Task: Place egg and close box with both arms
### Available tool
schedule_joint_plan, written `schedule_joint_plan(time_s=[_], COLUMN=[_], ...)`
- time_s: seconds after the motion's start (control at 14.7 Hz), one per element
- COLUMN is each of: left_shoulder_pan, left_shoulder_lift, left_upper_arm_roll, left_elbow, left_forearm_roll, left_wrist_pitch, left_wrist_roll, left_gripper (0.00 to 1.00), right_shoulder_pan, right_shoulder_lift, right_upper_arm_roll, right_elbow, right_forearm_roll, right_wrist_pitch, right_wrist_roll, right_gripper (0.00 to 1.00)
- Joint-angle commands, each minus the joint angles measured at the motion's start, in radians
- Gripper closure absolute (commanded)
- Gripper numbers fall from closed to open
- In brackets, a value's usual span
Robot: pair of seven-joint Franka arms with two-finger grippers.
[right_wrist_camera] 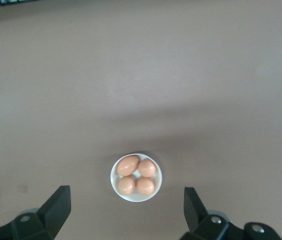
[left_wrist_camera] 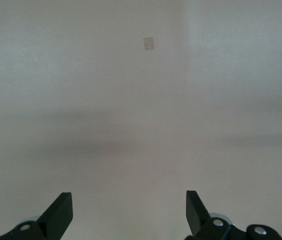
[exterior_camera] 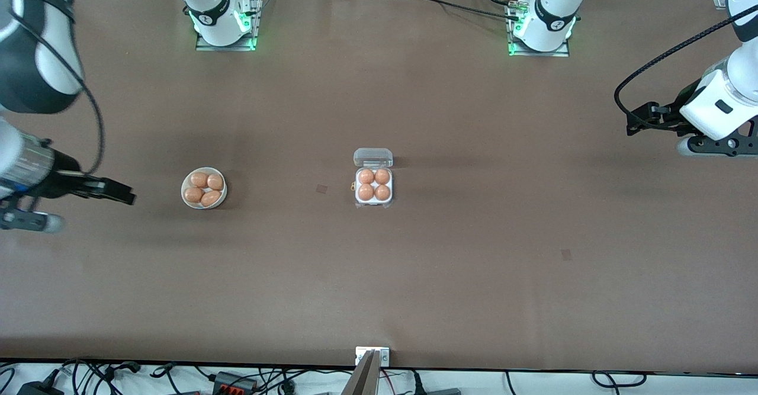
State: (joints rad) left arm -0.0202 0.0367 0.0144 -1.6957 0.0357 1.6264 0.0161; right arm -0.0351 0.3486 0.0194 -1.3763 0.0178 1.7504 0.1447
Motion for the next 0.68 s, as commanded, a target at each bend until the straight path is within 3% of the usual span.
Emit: schedule_joint_plan(time_s=[0.0, 0.14, 0.2, 0.41, 0.61], left_shoulder_pan=[-0.006, -0.041, -0.052, -0.102, -0.156], left_shoulder_lift=[0.018, 0.022, 0.023, 0.052, 0.086], left_upper_arm_roll=[-0.002, -0.030, -0.043, -0.095, -0.157], left_elbow=[0.038, 0.037, 0.036, 0.030, 0.024], left_forearm_roll=[0.009, 0.006, 0.003, -0.035, -0.132], left_wrist_pitch=[-0.034, -0.062, -0.066, -0.063, -0.053], left_wrist_roll=[0.030, 0.018, 0.012, -0.054, -0.229], left_gripper=[0.46, 0.92, 0.97, 0.99, 0.99], right_shoulder_pan=[0.024, 0.034, 0.034, 0.034, 0.034], right_shoulder_lift=[-0.045, -0.083, -0.098, -0.149, -0.249], right_upper_arm_roll=[-0.099, -0.118, -0.116, -0.115, -0.115], right_elbow=[-0.026, -0.026, -0.029, -0.067, -0.229], right_forearm_roll=[0.010, 0.007, 0.004, 0.002, 0.001], right_wrist_pitch=[-0.046, -0.052, -0.066, -0.132, -0.040], right_wrist_roll=[-0.071, -0.148, -0.151, -0.140, -0.142], right_gripper=[0.00, 0.00, 0.00, 0.00, 0.00])
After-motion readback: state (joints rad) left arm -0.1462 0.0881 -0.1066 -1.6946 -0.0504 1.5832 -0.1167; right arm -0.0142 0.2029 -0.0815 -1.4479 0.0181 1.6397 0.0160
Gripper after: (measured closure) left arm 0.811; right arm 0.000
